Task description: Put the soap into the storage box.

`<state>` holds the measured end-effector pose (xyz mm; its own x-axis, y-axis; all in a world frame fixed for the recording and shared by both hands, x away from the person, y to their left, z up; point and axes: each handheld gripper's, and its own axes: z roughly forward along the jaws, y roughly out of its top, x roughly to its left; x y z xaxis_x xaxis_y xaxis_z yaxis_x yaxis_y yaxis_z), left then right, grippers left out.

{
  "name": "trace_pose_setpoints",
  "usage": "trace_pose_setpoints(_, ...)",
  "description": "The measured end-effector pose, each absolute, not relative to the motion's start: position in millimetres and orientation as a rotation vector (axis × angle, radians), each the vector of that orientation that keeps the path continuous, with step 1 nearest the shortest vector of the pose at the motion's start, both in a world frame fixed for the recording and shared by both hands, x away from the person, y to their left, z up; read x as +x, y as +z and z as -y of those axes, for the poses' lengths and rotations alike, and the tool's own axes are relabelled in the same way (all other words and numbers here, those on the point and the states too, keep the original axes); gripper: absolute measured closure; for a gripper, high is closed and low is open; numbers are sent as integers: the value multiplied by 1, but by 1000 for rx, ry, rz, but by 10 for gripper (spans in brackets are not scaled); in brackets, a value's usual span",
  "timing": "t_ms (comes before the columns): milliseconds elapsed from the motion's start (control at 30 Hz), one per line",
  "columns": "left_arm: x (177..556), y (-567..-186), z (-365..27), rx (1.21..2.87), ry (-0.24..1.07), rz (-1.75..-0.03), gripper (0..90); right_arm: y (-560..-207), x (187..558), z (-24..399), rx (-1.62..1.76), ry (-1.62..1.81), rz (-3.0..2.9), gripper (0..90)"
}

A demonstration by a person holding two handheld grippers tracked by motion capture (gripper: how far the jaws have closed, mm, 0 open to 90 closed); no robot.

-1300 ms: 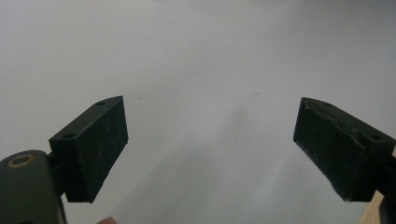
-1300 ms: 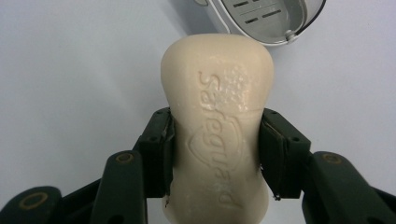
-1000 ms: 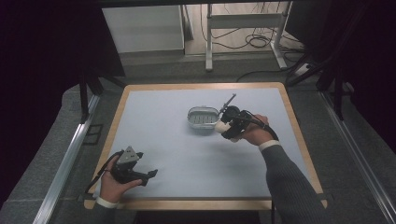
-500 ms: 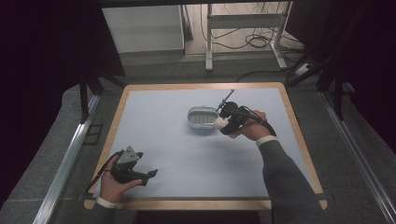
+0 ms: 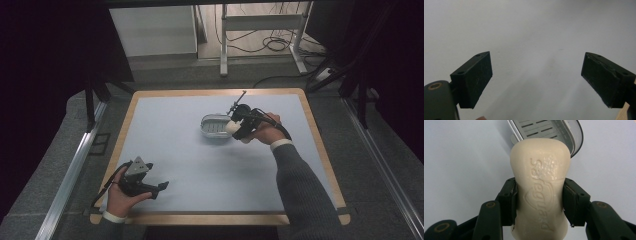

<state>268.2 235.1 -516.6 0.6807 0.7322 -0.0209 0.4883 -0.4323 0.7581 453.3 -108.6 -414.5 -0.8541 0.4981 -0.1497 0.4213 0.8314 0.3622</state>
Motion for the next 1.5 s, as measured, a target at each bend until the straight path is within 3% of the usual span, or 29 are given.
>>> trace_pose_setpoints(1500, 269, -517, -236, 2125, 405, -929, 105, -413, 492, 76, 623, 479, -2796, 497)
